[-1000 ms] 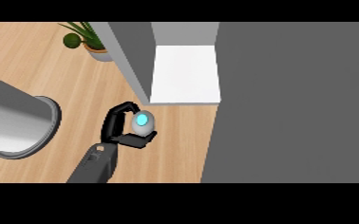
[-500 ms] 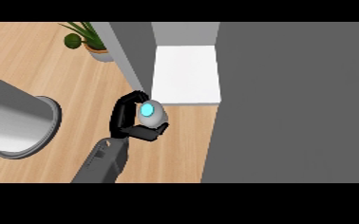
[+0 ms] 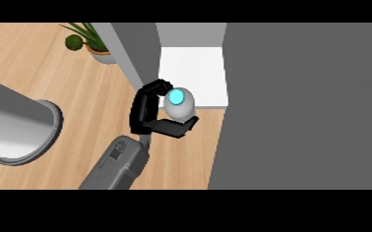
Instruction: Pick up the bottled water, place it into the cabinet and close the cabinet
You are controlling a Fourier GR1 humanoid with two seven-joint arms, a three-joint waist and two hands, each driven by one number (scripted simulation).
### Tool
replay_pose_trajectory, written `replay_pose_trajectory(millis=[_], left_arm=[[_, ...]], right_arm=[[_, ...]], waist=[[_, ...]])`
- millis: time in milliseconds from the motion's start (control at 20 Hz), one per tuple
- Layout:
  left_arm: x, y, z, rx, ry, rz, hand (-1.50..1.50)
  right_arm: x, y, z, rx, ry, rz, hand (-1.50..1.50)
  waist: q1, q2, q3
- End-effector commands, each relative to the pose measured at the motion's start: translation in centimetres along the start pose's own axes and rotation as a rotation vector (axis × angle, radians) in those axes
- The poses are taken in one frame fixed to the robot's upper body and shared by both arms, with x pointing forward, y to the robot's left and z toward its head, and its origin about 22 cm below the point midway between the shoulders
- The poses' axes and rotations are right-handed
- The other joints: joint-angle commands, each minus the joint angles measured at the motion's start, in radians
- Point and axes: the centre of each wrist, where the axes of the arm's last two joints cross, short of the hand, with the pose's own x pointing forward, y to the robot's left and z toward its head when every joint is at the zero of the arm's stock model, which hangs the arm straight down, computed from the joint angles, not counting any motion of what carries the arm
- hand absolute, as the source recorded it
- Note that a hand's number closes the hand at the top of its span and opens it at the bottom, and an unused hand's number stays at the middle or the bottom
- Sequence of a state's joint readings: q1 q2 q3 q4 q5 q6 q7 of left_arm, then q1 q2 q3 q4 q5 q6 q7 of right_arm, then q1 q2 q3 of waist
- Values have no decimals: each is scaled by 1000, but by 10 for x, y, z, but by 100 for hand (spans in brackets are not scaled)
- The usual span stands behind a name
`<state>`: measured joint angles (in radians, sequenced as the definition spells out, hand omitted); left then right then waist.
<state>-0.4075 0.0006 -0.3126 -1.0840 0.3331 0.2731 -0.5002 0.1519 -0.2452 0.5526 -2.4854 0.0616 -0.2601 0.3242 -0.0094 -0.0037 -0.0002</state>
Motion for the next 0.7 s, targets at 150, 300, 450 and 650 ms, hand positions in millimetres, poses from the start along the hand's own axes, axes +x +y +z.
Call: replay_pose_trajectory(millis=[150,300,450,650], left_arm=[[21,-38,-30,11,3,-72,150],[29,-42,-53,37,4,-104,150],[28,-47,-58,50,47,-111,150],[19,-38,-67,111,108,-88,150]], right_arm=[[26,-7,15,-11,-51,25,-150],[24,-7,19,-8,-38,26,-150],[27,-5,20,-18,-46,16,-150],[25,-7,17,-2,-45,19,-150]], waist=[[-10,3,0],[-13,3,0],[-14,4,0],[-15,6,0]])
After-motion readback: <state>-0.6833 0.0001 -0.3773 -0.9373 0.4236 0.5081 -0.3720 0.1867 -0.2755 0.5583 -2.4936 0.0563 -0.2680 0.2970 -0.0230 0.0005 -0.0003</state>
